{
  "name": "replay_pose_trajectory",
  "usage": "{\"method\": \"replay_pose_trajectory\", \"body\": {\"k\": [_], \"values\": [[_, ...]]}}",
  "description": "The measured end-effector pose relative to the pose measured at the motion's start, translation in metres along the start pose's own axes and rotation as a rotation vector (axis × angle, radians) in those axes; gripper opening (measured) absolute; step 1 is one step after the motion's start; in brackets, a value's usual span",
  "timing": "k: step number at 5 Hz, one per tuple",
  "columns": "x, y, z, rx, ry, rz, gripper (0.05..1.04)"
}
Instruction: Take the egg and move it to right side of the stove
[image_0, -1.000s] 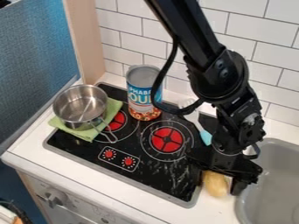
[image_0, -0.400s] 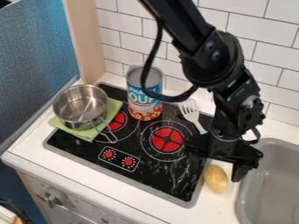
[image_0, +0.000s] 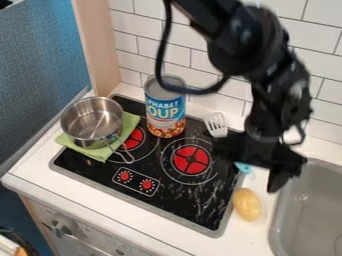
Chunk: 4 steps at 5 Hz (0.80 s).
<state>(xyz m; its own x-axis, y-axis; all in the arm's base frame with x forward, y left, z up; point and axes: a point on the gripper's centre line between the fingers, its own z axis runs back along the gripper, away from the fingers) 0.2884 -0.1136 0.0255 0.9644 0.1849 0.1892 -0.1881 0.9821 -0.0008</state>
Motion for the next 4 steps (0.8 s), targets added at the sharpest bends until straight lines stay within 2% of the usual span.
{"method": "replay_pose_trajectory", "body": {"k": [1, 2, 3, 4], "values": [[0.001, 0.024, 0.017, 0.104, 0.023, 0.023, 0.999], [0.007, 0.060, 0.026, 0.156, 0.073, 0.119, 0.999], [0.009, 0.098, 0.047, 0.156, 0.036, 0.186, 0.999], [0.011, 0.130, 0.061, 0.112, 0.015, 0.209, 0.999]]}}
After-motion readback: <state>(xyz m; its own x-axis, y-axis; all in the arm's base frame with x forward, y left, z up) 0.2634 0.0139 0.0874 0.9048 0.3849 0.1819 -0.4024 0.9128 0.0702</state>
